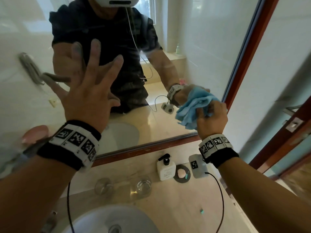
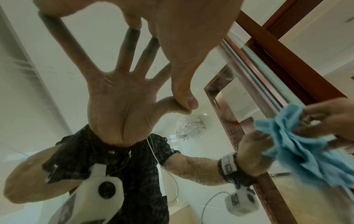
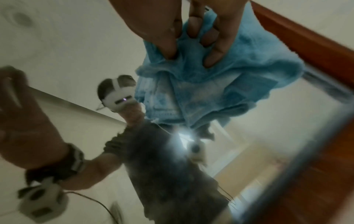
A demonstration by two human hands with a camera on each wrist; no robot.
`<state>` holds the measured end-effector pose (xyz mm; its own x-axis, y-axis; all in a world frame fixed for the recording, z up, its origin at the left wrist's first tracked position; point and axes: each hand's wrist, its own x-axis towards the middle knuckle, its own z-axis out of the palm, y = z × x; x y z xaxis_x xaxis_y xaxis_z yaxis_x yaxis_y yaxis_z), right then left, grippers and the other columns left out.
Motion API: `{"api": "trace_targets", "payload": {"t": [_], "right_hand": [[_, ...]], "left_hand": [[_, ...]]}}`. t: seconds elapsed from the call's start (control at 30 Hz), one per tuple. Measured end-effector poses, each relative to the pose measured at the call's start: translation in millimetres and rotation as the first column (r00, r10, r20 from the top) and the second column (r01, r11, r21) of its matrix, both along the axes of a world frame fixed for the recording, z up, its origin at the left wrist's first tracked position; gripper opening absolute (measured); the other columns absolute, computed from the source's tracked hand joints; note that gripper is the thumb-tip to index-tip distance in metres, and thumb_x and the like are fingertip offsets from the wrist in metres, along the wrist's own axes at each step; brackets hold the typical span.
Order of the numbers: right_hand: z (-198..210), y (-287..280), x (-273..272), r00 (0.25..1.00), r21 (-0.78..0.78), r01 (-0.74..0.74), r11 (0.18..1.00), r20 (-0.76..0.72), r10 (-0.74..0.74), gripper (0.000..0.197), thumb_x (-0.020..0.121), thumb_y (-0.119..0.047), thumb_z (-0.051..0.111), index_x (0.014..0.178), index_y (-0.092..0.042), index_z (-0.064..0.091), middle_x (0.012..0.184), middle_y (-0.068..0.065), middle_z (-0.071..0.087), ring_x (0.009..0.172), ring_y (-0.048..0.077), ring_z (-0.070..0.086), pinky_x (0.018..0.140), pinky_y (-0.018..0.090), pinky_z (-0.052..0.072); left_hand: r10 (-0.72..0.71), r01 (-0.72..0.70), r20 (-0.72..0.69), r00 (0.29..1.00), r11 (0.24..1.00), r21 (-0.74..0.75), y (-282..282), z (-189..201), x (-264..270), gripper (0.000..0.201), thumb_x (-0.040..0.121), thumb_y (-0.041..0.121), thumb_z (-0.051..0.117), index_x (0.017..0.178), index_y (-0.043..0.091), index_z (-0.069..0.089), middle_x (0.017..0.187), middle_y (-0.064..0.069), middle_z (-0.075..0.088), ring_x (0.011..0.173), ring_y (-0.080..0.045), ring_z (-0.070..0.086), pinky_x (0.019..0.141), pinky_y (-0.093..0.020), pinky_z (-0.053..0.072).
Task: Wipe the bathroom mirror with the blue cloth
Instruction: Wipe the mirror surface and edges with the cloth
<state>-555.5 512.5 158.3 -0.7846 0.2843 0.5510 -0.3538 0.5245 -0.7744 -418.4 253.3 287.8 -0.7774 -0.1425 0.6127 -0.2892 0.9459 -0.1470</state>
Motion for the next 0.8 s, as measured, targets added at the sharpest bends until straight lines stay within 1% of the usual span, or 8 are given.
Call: {"api": "trace_targets", "payload": {"t": [0.1,0.2,0.27,0.4,0.53,0.67,0.7,0.8], "right_hand": [[36.4,-11.7,2.4,0.992,0.001,-0.03,1.0,-0.125,0.03,0.022,0.083,-0.015,0.07,0.1,-0.006,0.062,0.105,0.009,0.054,0.087,0.014,0.048,0.075,0.01,0.033],[64.5,-18.3,2.6,0.984,-0.008,-0.022,1.0,-0.179,0.02,0.023,0.082,-0.017,0.07,0.1,-0.006,0.062,0.104,0.008,0.054,0.087,0.01,0.047,0.075,0.01,0.033],[67.3,-19.9,3.4,0.985,-0.006,-0.018,1.0,-0.171,0.017,0.023,0.082,-0.018,0.069,0.101,-0.006,0.062,0.106,0.01,0.055,0.087,0.011,0.048,0.075,0.011,0.035],[46.3,-23.1,8.8,0.99,0.016,-0.035,0.999,-0.134,0.037,0.022,0.085,-0.017,0.068,0.103,-0.006,0.061,0.11,0.01,0.055,0.089,0.011,0.049,0.077,0.015,0.037],[9.2,-35.2,17.8,0.998,0.032,-0.043,0.999,-0.038,0.045,0.022,0.084,-0.017,0.068,0.101,-0.006,0.058,0.106,0.01,0.054,0.088,0.014,0.047,0.077,0.022,0.039],[-28.6,-45.7,26.9,0.995,0.017,-0.062,0.998,0.083,0.061,0.023,0.085,-0.011,0.066,0.103,-0.003,0.055,0.109,0.015,0.052,0.089,0.011,0.04,0.079,0.011,0.03],[-35.0,-47.0,28.0,0.991,0.021,-0.064,0.998,0.115,0.061,0.024,0.084,-0.009,0.065,0.105,-0.002,0.055,0.11,0.016,0.051,0.091,0.012,0.041,0.081,0.012,0.03],[-47.5,-51.7,31.1,0.984,0.045,-0.066,0.997,0.166,0.057,0.024,0.082,-0.005,0.061,0.104,0.001,0.054,0.109,0.019,0.053,0.098,0.027,0.048,0.089,0.027,0.037]], "left_hand": [[0.003,-0.003,-0.004,1.0,1.0,-0.011,0.3,-0.7,-0.2,0.113,0.063,0.046,0.076,0.151,0.05,0.006,0.164,0.003,-0.008,0.15,-0.029,-0.008,0.091,-0.087,0.011],[0.002,-0.002,-0.02,1.0,1.0,-0.017,-0.8,-1.6,0.1,0.112,0.063,0.046,0.076,0.151,0.05,0.006,0.164,0.003,-0.007,0.15,-0.029,-0.008,0.092,-0.087,0.009],[-0.007,0.007,-0.029,1.0,1.0,-0.013,-1.5,-2.2,0.2,0.114,0.064,0.044,0.078,0.151,0.05,0.005,0.164,0.003,-0.007,0.151,-0.029,-0.007,0.093,-0.087,0.009],[-0.011,0.01,-0.04,0.999,1.0,-0.022,-0.6,-3.8,-0.3,0.114,0.065,0.043,0.079,0.151,0.05,0.005,0.164,0.003,-0.006,0.151,-0.029,-0.005,0.094,-0.086,0.009],[-0.006,0.005,-0.04,0.999,1.0,-0.021,-1.5,-4.7,-1.3,0.112,0.066,0.042,0.079,0.151,0.049,0.006,0.164,0.002,-0.006,0.15,-0.031,-0.005,0.093,-0.086,0.009],[-0.006,0.005,-0.037,0.999,1.0,-0.021,-3.3,-6.1,-1.8,0.109,0.069,0.043,0.077,0.151,0.05,0.005,0.164,0.003,-0.006,0.15,-0.03,-0.005,0.093,-0.086,0.009],[-0.005,0.004,-0.036,0.999,1.0,-0.024,-3.6,-6.4,-2.2,0.109,0.069,0.044,0.077,0.151,0.051,0.004,0.164,0.003,-0.006,0.15,-0.03,-0.005,0.093,-0.086,0.009],[0.009,-0.01,-0.026,1.0,0.999,-0.043,-4.3,-7.2,-3.3,0.111,0.069,0.047,0.075,0.151,0.051,0.001,0.164,0.002,-0.006,0.15,-0.031,-0.005,0.094,-0.086,0.008]]}}
